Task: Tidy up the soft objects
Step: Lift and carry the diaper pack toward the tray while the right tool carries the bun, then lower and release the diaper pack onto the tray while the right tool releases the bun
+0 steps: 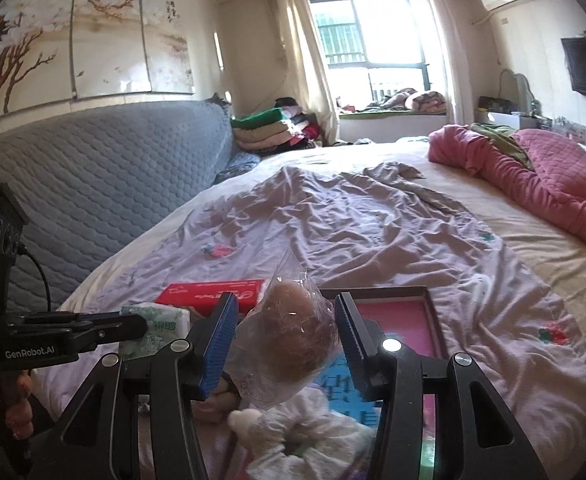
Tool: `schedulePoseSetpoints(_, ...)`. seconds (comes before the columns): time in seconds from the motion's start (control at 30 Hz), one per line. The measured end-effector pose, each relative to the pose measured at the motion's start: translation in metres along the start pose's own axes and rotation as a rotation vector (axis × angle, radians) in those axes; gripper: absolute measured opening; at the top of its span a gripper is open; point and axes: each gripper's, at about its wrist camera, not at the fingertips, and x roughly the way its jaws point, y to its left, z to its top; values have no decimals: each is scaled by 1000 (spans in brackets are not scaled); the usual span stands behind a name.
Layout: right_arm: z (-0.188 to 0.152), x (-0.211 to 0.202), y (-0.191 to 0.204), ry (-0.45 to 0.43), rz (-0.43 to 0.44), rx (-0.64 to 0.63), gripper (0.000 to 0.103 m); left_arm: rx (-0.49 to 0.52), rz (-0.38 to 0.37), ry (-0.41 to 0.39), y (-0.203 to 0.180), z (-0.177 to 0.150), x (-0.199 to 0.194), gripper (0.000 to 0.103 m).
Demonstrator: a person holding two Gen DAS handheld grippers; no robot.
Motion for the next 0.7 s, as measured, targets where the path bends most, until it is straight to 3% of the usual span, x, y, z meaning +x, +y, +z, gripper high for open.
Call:
schedulePoseSetpoints(0.43,-16,-13,-54,-3,-103,64,52,56,22,57,-24,-4,35,17)
schedulePoseSetpoints(0.7,-31,-8,-78,25,-147,97,52,103,-23,112,-53,-13,59,17)
